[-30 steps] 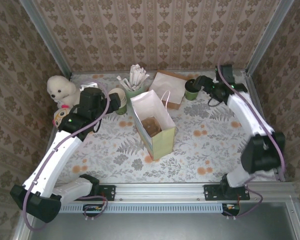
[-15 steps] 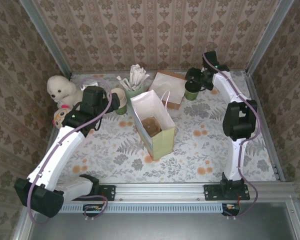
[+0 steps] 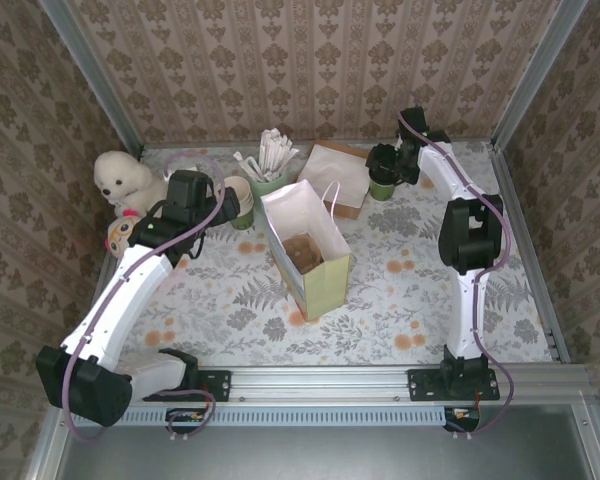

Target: Pack the takeout coffee

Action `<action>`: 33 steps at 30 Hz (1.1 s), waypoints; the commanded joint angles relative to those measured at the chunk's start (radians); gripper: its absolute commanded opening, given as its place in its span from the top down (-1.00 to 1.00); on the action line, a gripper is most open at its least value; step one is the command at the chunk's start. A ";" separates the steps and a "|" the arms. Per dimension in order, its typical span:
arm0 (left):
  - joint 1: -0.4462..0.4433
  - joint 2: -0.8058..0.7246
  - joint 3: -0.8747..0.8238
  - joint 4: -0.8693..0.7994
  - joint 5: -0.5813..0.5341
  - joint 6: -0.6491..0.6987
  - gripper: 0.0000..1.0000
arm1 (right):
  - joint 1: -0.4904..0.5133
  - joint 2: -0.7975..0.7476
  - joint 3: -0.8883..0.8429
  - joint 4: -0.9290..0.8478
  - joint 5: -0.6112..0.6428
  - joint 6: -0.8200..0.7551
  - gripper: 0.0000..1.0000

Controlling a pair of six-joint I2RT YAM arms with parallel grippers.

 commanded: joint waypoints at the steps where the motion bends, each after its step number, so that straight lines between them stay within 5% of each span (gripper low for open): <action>1: 0.008 0.004 -0.005 0.007 0.010 -0.013 -1.00 | 0.004 -0.012 0.003 -0.073 -0.002 -0.043 -0.69; 13: 0.008 0.015 -0.010 0.027 0.087 -0.039 -1.00 | 0.002 -0.320 -0.429 -0.015 -0.034 -0.087 -0.61; 21: -0.017 -0.028 -0.048 0.035 -0.011 -0.072 -1.00 | 0.038 -0.601 -0.818 0.027 -0.075 -0.065 -0.60; 33: -0.039 -0.059 -0.071 0.046 -0.002 -0.110 -1.00 | 0.088 -0.932 -1.160 0.159 -0.172 -0.119 -0.65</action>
